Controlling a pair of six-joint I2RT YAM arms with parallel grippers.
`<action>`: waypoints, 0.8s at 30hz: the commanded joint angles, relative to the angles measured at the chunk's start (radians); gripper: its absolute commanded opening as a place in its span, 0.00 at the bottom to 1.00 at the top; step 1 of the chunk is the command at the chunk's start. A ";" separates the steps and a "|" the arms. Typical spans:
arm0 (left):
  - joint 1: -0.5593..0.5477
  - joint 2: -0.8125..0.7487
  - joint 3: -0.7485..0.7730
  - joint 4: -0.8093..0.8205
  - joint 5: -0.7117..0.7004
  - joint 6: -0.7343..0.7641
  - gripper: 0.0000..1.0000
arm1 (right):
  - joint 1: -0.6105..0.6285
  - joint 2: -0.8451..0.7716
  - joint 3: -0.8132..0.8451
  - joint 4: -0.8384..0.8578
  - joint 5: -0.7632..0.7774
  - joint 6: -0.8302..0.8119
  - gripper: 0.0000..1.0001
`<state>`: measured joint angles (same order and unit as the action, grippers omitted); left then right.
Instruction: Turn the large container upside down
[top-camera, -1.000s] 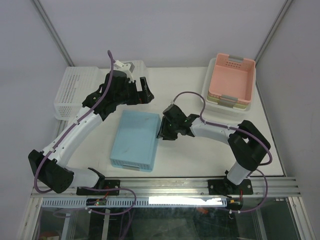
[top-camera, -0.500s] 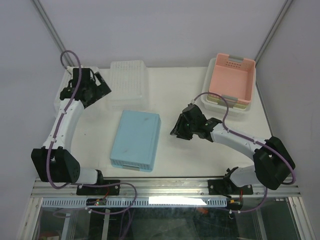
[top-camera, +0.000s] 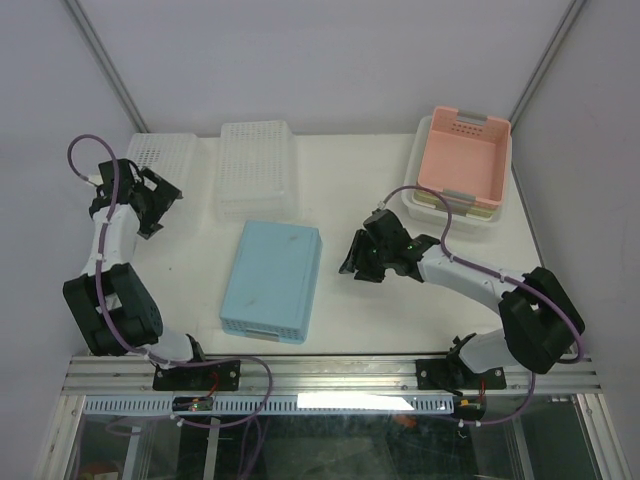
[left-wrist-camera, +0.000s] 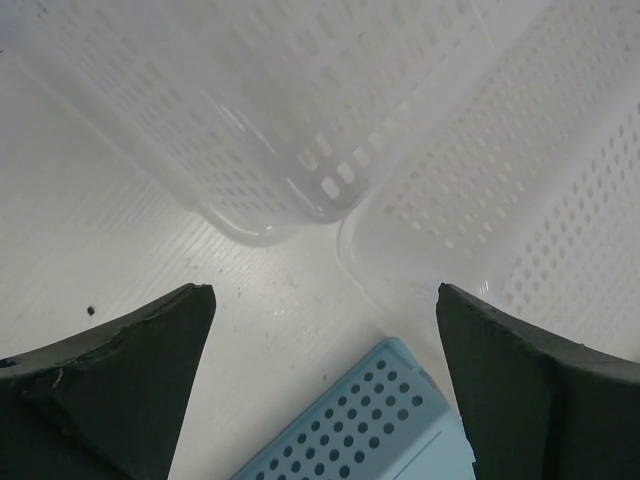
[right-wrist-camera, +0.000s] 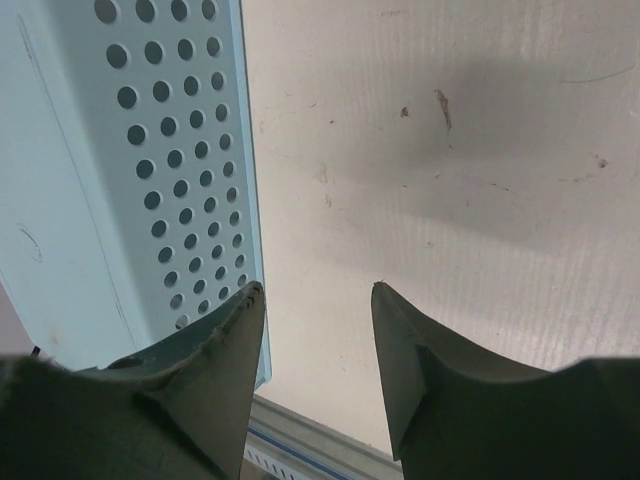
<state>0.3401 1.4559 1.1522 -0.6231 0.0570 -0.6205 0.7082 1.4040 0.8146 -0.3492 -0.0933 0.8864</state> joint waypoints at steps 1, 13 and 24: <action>-0.004 0.088 0.060 0.171 0.037 0.044 0.99 | -0.011 -0.012 0.037 0.030 -0.028 -0.050 0.51; -0.048 0.282 0.183 0.241 0.164 0.078 0.99 | -0.039 0.049 0.035 0.105 -0.107 -0.050 0.52; -0.112 0.198 0.177 0.204 0.170 0.105 0.99 | -0.037 0.197 0.135 0.130 -0.169 -0.066 0.51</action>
<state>0.2470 1.7638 1.3254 -0.4400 0.2108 -0.5522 0.6716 1.5723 0.8768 -0.2802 -0.2153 0.8417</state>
